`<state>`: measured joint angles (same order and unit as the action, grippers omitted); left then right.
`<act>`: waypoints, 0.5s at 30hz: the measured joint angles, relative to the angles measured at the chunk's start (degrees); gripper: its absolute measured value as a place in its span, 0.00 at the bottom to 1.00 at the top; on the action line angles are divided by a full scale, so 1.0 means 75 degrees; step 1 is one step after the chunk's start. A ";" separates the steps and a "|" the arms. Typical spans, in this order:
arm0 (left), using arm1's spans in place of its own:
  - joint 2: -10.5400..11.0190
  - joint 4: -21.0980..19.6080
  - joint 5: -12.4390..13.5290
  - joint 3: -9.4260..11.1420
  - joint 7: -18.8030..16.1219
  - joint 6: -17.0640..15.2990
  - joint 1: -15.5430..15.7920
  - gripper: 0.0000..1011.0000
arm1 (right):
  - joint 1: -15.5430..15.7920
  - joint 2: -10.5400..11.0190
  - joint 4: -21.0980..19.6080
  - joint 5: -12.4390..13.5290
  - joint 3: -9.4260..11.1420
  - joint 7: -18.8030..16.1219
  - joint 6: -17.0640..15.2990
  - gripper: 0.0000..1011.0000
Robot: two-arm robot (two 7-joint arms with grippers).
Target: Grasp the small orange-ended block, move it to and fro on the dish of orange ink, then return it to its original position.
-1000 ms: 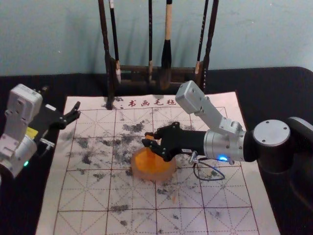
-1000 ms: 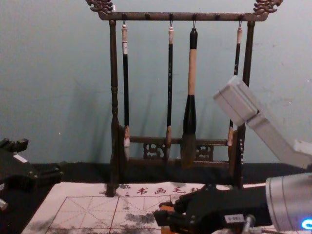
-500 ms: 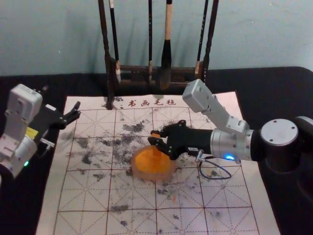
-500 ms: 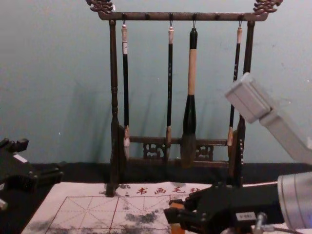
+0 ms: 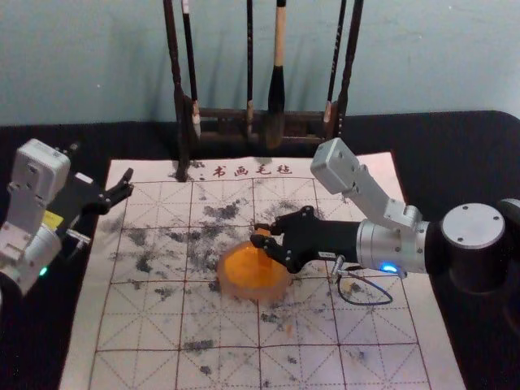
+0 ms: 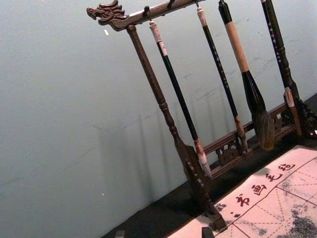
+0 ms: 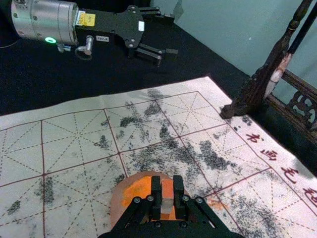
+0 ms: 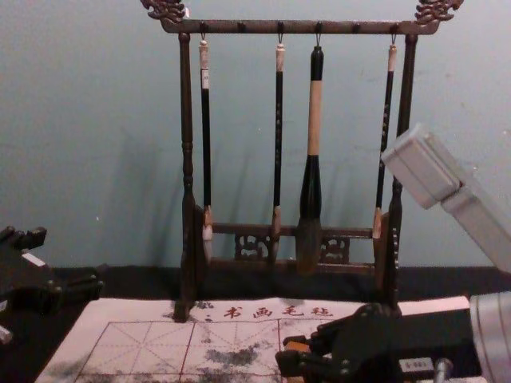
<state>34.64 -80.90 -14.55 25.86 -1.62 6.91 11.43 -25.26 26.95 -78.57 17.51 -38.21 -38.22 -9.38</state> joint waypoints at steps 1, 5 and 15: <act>0.0000 0.0000 0.0000 0.0000 0.0000 0.0000 0.0000 0.99 | 0.0008 0.0010 -0.0016 0.0008 0.0000 -0.0007 -0.0002 0.13; 0.0000 0.0000 0.0000 0.0000 0.0000 0.0000 0.0001 0.99 | 0.0038 0.0042 -0.0081 0.0045 -0.0001 -0.0041 -0.0010 0.13; 0.0000 0.0000 0.0000 0.0000 0.0000 0.0000 0.0000 0.99 | 0.0049 0.0015 -0.0142 0.0086 -0.0095 -0.0087 -0.0011 0.13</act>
<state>34.65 -80.90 -14.55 25.86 -1.62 6.91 11.43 -24.90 27.06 -79.64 18.16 -38.93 -38.87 -9.46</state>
